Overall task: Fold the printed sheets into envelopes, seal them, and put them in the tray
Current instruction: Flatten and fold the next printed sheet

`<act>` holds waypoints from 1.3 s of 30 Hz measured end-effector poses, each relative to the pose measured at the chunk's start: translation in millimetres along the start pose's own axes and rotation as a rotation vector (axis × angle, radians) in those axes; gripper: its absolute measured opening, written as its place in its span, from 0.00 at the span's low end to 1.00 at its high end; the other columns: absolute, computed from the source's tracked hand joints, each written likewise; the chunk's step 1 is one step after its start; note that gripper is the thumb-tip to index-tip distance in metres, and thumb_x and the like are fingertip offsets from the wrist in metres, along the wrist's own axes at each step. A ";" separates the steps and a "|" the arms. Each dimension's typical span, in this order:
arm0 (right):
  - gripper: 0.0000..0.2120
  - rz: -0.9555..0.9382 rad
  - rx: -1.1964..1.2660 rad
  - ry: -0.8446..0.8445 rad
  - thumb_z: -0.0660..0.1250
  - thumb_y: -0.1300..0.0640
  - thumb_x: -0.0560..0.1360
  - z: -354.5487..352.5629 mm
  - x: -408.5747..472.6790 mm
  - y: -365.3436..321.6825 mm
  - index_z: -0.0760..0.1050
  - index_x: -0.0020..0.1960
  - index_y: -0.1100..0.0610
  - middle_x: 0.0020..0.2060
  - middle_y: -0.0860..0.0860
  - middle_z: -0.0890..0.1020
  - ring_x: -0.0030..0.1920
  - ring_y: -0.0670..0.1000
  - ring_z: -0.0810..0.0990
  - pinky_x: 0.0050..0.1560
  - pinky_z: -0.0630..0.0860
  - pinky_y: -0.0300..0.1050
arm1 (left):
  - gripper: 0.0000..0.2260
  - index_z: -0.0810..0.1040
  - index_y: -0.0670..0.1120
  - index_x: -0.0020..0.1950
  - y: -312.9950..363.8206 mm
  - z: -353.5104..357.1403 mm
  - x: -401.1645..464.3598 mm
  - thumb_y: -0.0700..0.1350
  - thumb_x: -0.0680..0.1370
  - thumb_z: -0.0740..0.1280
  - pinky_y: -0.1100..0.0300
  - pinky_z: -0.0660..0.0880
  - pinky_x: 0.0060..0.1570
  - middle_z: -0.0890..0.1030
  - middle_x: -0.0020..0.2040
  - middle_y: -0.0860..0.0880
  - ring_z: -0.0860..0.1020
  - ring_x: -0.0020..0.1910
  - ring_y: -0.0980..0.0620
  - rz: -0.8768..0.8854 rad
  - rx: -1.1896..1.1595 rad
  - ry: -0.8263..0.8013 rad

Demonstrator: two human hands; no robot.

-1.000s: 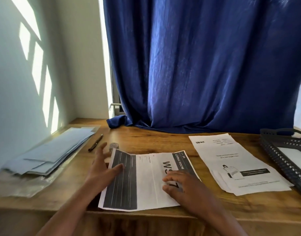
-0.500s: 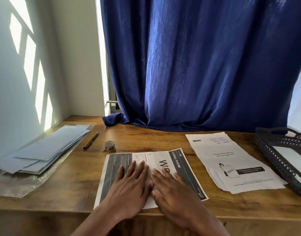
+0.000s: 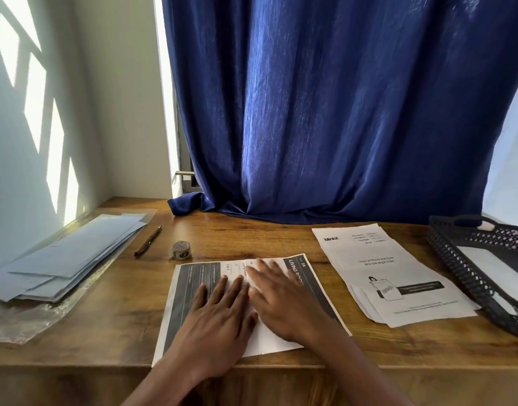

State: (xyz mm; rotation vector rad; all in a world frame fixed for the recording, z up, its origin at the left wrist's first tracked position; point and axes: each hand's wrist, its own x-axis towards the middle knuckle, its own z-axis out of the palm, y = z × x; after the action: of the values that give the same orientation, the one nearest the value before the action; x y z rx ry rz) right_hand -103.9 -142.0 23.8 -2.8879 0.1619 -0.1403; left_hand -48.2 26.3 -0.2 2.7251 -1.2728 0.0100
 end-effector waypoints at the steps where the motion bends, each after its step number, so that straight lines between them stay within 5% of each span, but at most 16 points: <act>1: 0.29 -0.022 0.047 -0.051 0.43 0.38 0.84 2.8 5.8 -1.7 0.47 0.83 0.43 0.83 0.46 0.47 0.82 0.47 0.42 0.80 0.40 0.53 | 0.27 0.31 0.57 0.79 0.5 0.1 -0.7 0.63 0.85 0.41 0.47 0.33 0.80 0.34 0.81 0.57 0.31 0.80 0.53 0.005 -0.008 0.007; 6: 0.36 0.030 0.012 -0.095 0.39 0.27 0.79 8.9 16.7 30.0 0.44 0.82 0.40 0.83 0.43 0.45 0.82 0.47 0.40 0.78 0.39 0.51 | 0.29 0.34 0.55 0.81 -0.8 1.4 2.4 0.64 0.84 0.39 0.46 0.33 0.80 0.34 0.81 0.56 0.31 0.80 0.53 -0.013 0.004 -0.008; 11: 0.34 0.234 -0.080 -0.038 0.43 0.31 0.82 0.0 17.0 64.2 0.45 0.83 0.45 0.83 0.47 0.47 0.83 0.50 0.43 0.79 0.41 0.52 | 0.29 0.33 0.56 0.81 -3.1 3.3 4.3 0.66 0.83 0.38 0.46 0.32 0.80 0.32 0.80 0.57 0.29 0.79 0.53 -0.023 0.006 -0.042; 16: 0.26 0.258 -0.035 0.265 0.53 0.41 0.84 -11.1 -3.8 66.4 0.59 0.80 0.47 0.79 0.47 0.65 0.78 0.50 0.64 0.75 0.63 0.51 | 0.30 0.34 0.56 0.81 -3.4 5.5 5.3 0.66 0.83 0.38 0.46 0.33 0.80 0.34 0.81 0.56 0.30 0.79 0.54 -0.027 0.000 -0.023; 19: 0.23 0.328 0.050 0.357 0.58 0.40 0.82 -25.6 -16.9 72.1 0.66 0.76 0.43 0.69 0.45 0.78 0.66 0.48 0.78 0.62 0.76 0.50 | 0.30 0.34 0.56 0.81 -4.2 5.7 5.3 0.66 0.83 0.38 0.46 0.33 0.80 0.34 0.81 0.57 0.30 0.79 0.54 -0.025 -0.011 -0.021; 26: 0.32 0.526 0.549 0.141 0.69 0.39 0.77 -46.7 -14.0 80.8 0.69 0.75 0.53 0.65 0.52 0.81 0.56 0.47 0.80 0.56 0.74 0.45 | 0.30 0.34 0.57 0.81 -4.5 7.9 4.7 0.66 0.83 0.39 0.47 0.33 0.80 0.34 0.81 0.57 0.30 0.79 0.54 -0.021 -0.021 0.001; 31: 0.16 0.563 0.862 0.113 0.74 0.42 0.75 -52.5 -10.5 83.0 0.82 0.55 0.52 0.40 0.49 0.87 0.37 0.45 0.84 0.40 0.76 0.42 | 0.30 0.34 0.56 0.81 -4.1 6.7 4.0 0.66 0.83 0.39 0.46 0.32 0.80 0.35 0.81 0.57 0.30 0.79 0.54 -0.020 -0.030 -0.001; 35: 0.22 0.574 1.080 0.085 0.77 0.45 0.73 -51.5 -7.9 79.8 0.79 0.61 0.55 0.51 0.55 0.84 0.41 0.52 0.88 0.38 0.81 0.42 | 0.30 0.34 0.55 0.81 -4.1 6.3 3.2 0.66 0.83 0.39 0.46 0.33 0.80 0.35 0.82 0.56 0.31 0.80 0.54 -0.017 -0.020 0.002; 39: 0.33 0.537 0.458 0.157 0.71 0.38 0.76 -42.7 -5.4 78.5 0.70 0.75 0.54 0.65 0.53 0.80 0.59 0.53 0.82 0.52 0.77 0.46 | 0.29 0.33 0.55 0.80 -3.4 5.7 3.3 0.65 0.84 0.39 0.46 0.34 0.80 0.35 0.82 0.56 0.31 0.80 0.53 -0.021 -0.006 -0.001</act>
State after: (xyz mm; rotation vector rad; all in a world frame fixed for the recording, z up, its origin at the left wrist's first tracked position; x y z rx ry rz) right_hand -121.6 -227.1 45.0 -2.2851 0.8066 -0.2628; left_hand -43.8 25.2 -6.1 2.7337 -1.2421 0.0034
